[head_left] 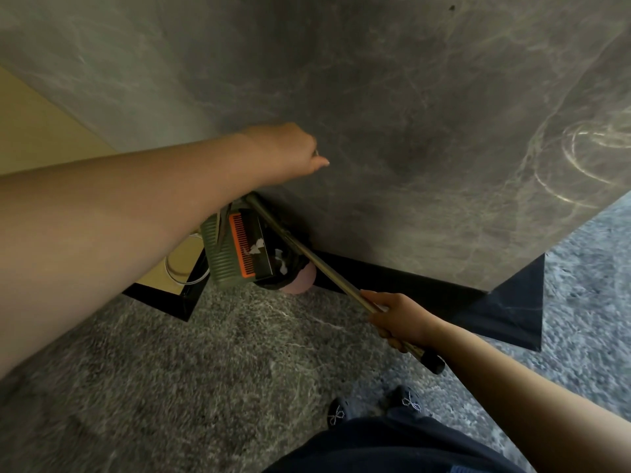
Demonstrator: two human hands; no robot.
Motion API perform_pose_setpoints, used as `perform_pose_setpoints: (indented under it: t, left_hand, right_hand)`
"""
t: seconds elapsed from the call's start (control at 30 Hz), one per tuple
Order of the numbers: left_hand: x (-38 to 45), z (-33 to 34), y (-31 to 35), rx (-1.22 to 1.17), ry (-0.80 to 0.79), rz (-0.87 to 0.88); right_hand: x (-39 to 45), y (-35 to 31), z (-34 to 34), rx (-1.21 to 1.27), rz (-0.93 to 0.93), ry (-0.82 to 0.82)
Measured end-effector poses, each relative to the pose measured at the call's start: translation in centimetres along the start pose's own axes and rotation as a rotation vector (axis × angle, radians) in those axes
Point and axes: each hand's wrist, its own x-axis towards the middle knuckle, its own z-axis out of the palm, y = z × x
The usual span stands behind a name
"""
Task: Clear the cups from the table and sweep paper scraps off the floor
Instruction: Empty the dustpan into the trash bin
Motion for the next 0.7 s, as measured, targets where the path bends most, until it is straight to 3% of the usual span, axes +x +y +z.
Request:
perform_pose_setpoints:
  t: [0.7]
  left_hand:
    - [-0.7, 0.3, -3.7, -0.022, 0.053, -0.04]
  right_hand:
    - [0.0, -0.6, 0.0, 0.001, 0.018, -0.003]
